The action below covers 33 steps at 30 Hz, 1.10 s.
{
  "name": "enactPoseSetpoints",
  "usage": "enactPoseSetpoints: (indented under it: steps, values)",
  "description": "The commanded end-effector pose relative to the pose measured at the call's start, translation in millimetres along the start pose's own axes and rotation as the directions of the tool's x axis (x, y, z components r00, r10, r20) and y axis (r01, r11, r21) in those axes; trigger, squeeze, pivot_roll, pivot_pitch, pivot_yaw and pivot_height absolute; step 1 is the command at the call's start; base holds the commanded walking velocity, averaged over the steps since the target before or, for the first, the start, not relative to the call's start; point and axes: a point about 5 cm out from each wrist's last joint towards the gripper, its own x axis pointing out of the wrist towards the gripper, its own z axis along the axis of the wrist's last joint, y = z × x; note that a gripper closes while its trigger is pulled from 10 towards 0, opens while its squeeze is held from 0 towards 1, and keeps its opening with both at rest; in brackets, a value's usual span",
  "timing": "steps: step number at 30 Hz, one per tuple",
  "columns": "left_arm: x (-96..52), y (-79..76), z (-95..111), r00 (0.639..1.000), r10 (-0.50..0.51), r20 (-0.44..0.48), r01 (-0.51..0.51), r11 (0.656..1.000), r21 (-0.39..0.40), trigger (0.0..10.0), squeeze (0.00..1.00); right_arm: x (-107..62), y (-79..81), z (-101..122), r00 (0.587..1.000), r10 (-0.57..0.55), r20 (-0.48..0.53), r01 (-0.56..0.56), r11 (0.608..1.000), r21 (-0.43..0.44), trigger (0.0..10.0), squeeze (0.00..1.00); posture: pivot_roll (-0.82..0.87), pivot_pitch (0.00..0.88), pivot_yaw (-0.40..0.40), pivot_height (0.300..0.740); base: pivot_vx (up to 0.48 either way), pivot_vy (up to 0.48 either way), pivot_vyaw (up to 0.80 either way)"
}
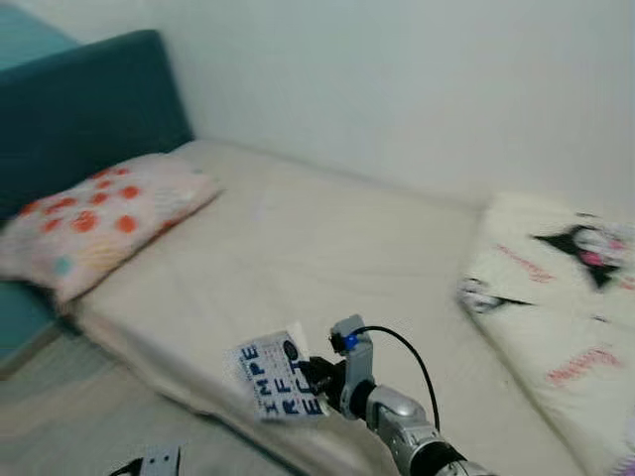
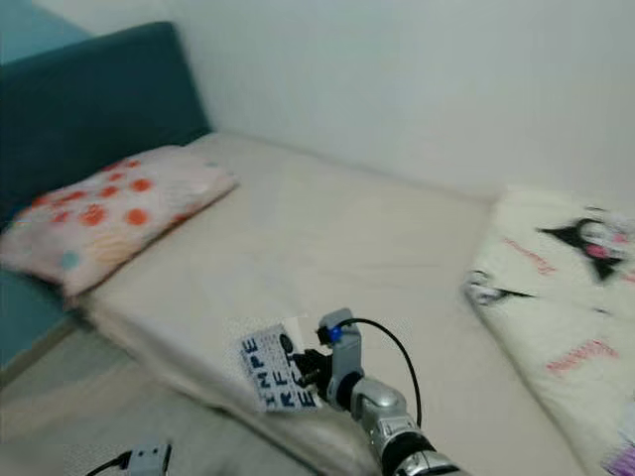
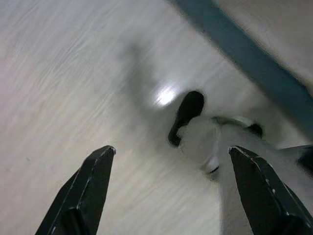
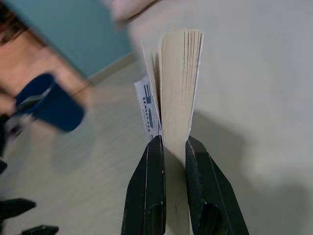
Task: Clean up the room
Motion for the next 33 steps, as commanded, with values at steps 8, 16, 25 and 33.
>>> enactPoseSetpoints:
  steps: [8,16,25,33]
  values:
    - [-0.6,-0.7,-6.9,1.0,0.002,-0.029,-0.003,1.0,-0.006,10.0,0.0,-3.7,-3.2,-5.1,1.0,-0.019,-0.018,0.019,1.0,-0.011,10.0,0.0,-0.01,0.075,0.007,0.74,0.0,0.0,0.8]
    - [-0.3,-4.6,-6.8,0.999,-0.025,-0.023,0.025,1.0,-0.01,10.0,0.0,-10.9,-17.3,-5.5,0.992,-0.128,0.003,0.128,0.99,0.057,10.0,0.0,-0.01,0.072,0.002,0.74,0.0,0.0,0.8]
    - [0.5,-7.3,-1.6,0.999,-0.05,-0.006,0.05,0.999,-0.001,10.0,0.0,-16.8,-26.9,-7.4,0.979,-0.205,0.007,0.203,0.972,0.114,10.0,0.0,-0.02,0.074,0.002,0.74,0.4,0.0,0.0]
    - [1.7,-14.4,2.3,0.997,-0.071,0.004,0.071,0.997,-0.001,10.0,0.0,-17.9,-23.3,-12.5,0.984,-0.176,-0.005,0.176,0.982,0.071,10.0,0.0,-0.02,0.074,0.003,0.74,0.48,0.0,0.78]
